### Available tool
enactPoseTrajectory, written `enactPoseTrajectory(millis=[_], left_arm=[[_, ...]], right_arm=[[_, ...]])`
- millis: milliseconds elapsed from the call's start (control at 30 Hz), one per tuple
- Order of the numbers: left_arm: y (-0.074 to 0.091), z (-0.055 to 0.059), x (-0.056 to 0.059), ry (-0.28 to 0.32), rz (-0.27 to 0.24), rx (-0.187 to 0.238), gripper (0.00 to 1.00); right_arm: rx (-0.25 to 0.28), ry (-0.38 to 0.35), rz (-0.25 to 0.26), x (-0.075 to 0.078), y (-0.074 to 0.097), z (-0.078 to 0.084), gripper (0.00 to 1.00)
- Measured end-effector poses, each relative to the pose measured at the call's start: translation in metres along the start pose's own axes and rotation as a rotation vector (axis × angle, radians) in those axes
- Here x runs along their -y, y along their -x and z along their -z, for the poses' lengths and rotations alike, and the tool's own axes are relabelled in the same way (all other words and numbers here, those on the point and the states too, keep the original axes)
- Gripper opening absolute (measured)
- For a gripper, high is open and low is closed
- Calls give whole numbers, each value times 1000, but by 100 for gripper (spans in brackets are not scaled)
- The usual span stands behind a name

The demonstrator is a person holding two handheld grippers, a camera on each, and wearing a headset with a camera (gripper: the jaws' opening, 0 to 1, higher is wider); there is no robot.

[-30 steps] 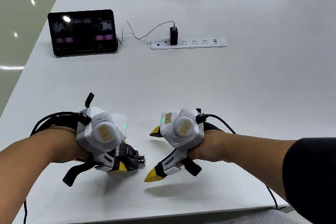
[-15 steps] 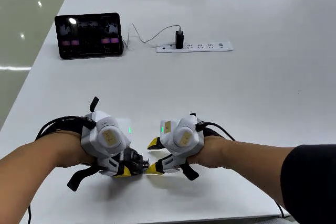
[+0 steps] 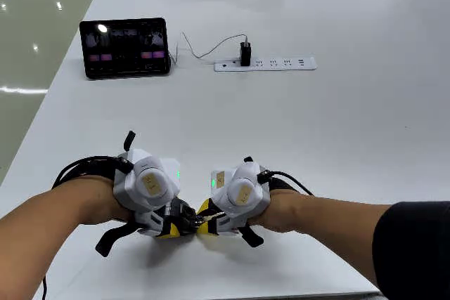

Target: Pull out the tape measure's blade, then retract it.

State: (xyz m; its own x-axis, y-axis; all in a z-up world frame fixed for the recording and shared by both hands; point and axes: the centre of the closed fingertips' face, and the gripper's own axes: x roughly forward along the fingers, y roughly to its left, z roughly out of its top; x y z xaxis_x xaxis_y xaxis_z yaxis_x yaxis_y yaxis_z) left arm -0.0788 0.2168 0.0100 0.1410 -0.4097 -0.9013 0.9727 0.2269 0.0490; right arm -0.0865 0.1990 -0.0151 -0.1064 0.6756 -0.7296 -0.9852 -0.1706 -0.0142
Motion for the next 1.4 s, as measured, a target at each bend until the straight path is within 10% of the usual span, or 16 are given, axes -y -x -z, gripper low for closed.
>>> enactPoseTrajectory(millis=[1400], left_arm=[[1,0,-2,37,-9,23,33]], right_arm=[[-38,-65,-26,2,17,19,10]])
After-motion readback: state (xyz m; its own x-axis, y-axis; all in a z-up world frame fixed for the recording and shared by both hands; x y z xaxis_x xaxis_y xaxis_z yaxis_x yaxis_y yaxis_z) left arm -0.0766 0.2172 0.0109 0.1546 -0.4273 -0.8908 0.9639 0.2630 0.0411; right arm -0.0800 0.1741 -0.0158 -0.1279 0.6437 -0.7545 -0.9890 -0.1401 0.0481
